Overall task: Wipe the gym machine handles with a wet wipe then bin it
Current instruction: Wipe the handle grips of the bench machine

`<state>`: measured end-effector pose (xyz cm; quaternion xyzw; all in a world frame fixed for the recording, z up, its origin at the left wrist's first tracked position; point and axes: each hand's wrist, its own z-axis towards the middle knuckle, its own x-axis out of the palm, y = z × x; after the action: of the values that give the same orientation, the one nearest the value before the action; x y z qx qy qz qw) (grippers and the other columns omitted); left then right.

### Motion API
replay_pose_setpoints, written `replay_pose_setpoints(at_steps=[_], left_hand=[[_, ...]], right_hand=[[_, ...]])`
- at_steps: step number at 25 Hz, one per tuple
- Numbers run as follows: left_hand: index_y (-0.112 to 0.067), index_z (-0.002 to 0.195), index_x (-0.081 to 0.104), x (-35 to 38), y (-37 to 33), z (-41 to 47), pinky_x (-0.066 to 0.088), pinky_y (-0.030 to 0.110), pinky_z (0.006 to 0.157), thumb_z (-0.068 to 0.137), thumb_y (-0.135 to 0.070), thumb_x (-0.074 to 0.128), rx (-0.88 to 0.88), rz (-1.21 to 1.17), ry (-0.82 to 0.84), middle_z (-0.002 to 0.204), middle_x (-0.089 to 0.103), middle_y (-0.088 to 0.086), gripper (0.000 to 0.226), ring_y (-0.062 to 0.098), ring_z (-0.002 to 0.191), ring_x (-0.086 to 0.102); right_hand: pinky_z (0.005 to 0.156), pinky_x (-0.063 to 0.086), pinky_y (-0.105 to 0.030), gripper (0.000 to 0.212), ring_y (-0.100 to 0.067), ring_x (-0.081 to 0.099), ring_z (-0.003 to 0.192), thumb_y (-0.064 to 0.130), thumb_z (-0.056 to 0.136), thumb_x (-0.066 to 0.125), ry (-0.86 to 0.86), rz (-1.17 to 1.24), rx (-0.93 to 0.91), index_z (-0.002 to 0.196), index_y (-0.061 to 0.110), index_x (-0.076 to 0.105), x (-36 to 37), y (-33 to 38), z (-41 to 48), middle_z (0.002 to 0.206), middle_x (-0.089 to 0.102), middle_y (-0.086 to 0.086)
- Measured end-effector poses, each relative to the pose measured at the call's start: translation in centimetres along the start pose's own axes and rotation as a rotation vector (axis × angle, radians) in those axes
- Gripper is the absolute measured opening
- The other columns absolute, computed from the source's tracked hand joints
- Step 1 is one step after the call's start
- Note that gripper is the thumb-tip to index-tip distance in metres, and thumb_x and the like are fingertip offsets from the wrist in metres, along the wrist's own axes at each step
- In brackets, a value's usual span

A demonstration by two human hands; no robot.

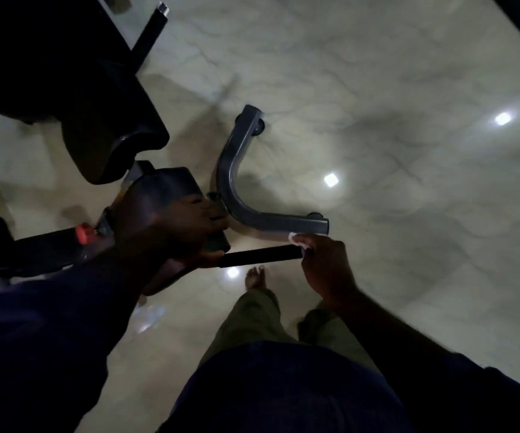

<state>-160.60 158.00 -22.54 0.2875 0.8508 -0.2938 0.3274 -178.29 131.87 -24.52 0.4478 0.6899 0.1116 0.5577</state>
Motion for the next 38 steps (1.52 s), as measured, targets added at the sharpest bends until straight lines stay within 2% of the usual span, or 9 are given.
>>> replay_pose_setpoints(at_steps=[1, 4, 7, 10, 16, 20, 24, 31, 38], left_hand=[[-0.02, 0.128, 0.069, 0.0, -0.4, 0.8, 0.04, 0.044, 0.112, 0.083, -0.068, 0.055, -0.056, 0.068, -0.134, 0.122, 0.071, 0.003, 0.066, 0.027, 0.118, 0.064], [-0.019, 0.13, 0.065, 0.0, -4.3, 2.6, 0.025, 0.051, 0.122, 0.083, -0.055, 0.065, -0.32, 0.145, -0.216, 0.129, 0.068, 0.007, 0.059, 0.027, 0.125, 0.058], [-0.025, 0.126, 0.068, -1.9, -9.2, 5.3, 0.048, 0.041, 0.103, 0.085, -0.049, 0.067, -0.38, -0.08, -0.286, 0.128, 0.069, 0.005, 0.048, 0.028, 0.119, 0.063], [-0.026, 0.114, 0.07, -6.3, -14.3, 7.1, 0.054, 0.039, 0.089, 0.087, -0.047, 0.067, -0.498, -0.265, -0.404, 0.117, 0.071, 0.003, 0.034, 0.028, 0.108, 0.067], [-0.02, 0.125, 0.065, -16.2, -21.6, 11.4, 0.053, 0.039, 0.094, 0.085, -0.059, 0.065, -0.548, -0.269, -0.538, 0.125, 0.066, 0.007, 0.055, 0.029, 0.116, 0.063], [-0.023, 0.121, 0.067, -22.4, -23.3, 14.1, 0.053, 0.035, 0.091, 0.087, -0.052, 0.071, -0.532, -0.295, -0.616, 0.123, 0.069, 0.002, 0.045, 0.023, 0.111, 0.064], [-0.022, 0.121, 0.069, -28.2, -21.8, 17.6, 0.048, 0.026, 0.082, 0.089, -0.048, 0.075, -0.531, -0.415, -0.732, 0.114, 0.068, -0.006, 0.042, 0.013, 0.1, 0.064], [-0.024, 0.121, 0.068, -35.1, -14.3, 24.4, 0.046, 0.025, 0.079, 0.088, -0.05, 0.075, -0.607, -0.531, -0.83, 0.118, 0.068, -0.007, 0.043, 0.009, 0.098, 0.062], [-0.024, 0.125, 0.066, -40.0, -9.0, 26.6, 0.047, 0.024, 0.079, 0.087, -0.052, 0.076, -0.774, -0.66, -0.914, 0.12, 0.068, -0.008, 0.048, 0.008, 0.1, 0.062]], right_hand=[[0.099, 0.039, -0.002, 0.033, 0.003, 0.066, 0.108, 0.0, 0.091, 0.065, 0.023, -0.009, -0.039, 0.115, 0.018, 0.078, -0.8, -0.1, 0.5, 0.116, 0.076, 0.007], [0.079, 0.038, 0.006, 0.024, 0.019, 0.059, 0.084, -0.007, 0.093, 0.062, 0.169, 0.199, 0.063, 0.108, 0.003, 0.078, -3.8, -0.4, 2.5, 0.107, 0.073, 0.004], [0.07, 0.057, -0.015, 0.02, -0.006, 0.071, 0.077, -0.007, 0.097, 0.06, 0.344, 0.676, 0.297, 0.11, 0.001, 0.073, -8.6, -0.7, 6.6, 0.109, 0.074, -0.015], [0.076, 0.063, -0.026, 0.019, -0.028, 0.072, 0.089, -0.004, 0.098, 0.06, 0.445, 0.92, 0.267, 0.115, -0.003, 0.068, -16.0, -0.6, 10.9, 0.105, 0.074, -0.018], [0.074, 0.057, -0.028, 0.023, -0.019, 0.061, 0.079, 0.007, 0.094, 0.071, 0.453, 0.759, -0.013, 0.115, -0.003, 0.07, -30.6, -1.1, 17.3, 0.096, 0.069, -0.013], [0.072, 0.057, -0.024, 0.032, -0.014, 0.067, 0.075, 0.022, 0.091, 0.078, 0.464, 0.714, -0.092, 0.118, 0.005, 0.072, -37.2, 0.6, 21.9, 0.105, 0.075, -0.016], [0.082, 0.061, -0.027, 0.029, -0.024, 0.071, 0.094, 0.003, 0.09, 0.076, 0.514, 0.832, -0.116, 0.116, -0.007, 0.069, -42.0, 3.5, 28.0, 0.112, 0.073, -0.021], [0.067, 0.054, -0.028, 0.015, -0.021, 0.055, 0.065, 0.004, 0.093, 0.072, 0.549, 0.601, -0.172, 0.106, -0.004, 0.073, -44.6, 10.0, 41.3, 0.079, 0.068, -0.012], [0.064, 0.059, -0.029, 0.031, -0.021, 0.071, 0.073, 0.023, 0.09, 0.079, 0.635, 0.439, -0.341, 0.106, -0.003, 0.072, -41.8, 19.0, 52.3, 0.096, 0.077, -0.021]])
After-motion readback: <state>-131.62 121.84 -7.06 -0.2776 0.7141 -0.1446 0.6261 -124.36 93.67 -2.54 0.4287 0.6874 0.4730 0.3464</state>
